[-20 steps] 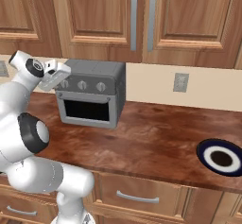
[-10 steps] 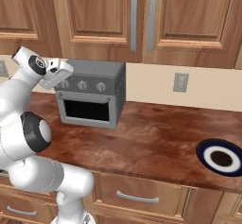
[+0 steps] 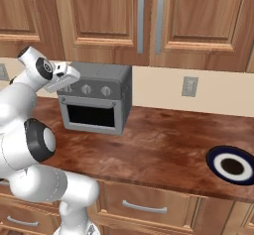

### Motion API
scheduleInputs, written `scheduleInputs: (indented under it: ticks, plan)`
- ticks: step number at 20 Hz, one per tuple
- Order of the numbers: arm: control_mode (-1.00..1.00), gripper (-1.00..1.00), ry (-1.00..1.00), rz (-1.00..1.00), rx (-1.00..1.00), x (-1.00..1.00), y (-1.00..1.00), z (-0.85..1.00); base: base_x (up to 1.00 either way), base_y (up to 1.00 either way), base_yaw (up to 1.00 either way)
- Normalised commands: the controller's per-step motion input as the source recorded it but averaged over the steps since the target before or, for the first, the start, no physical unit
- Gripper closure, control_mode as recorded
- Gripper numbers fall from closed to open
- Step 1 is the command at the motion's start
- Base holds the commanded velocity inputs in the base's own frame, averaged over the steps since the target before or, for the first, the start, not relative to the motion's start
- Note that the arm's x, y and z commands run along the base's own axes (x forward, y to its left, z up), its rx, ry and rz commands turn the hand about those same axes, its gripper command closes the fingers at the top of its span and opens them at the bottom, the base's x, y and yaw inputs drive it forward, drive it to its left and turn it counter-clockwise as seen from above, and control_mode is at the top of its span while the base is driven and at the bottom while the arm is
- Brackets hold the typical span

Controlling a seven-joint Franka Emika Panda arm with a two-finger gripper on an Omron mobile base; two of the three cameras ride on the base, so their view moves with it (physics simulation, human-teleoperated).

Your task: Pick up the bagel from the plate, place it on the toaster oven rack, close the door, and set the timer.

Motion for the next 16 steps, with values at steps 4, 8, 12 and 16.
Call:
scheduleInputs:
  ticks: [4,8,12,16]
  plan:
    - [-1.00,1.00,0.00,0.00,0.24,0.00,-0.74,-0.06,0.00,0.00,0.00]
    - [-1.00,1.00,0.01,0.00,0.29,0.00,-0.84,-0.04,0.00,0.00,0.00]
    - [-1.00,1.00,0.03,0.00,0.29,0.00,-0.83,-0.06,0.00,0.00,0.00]
    - [-1.00,1.00,0.03,0.00,0.29,0.00,-0.83,-0.05,0.00,0.00,0.00]
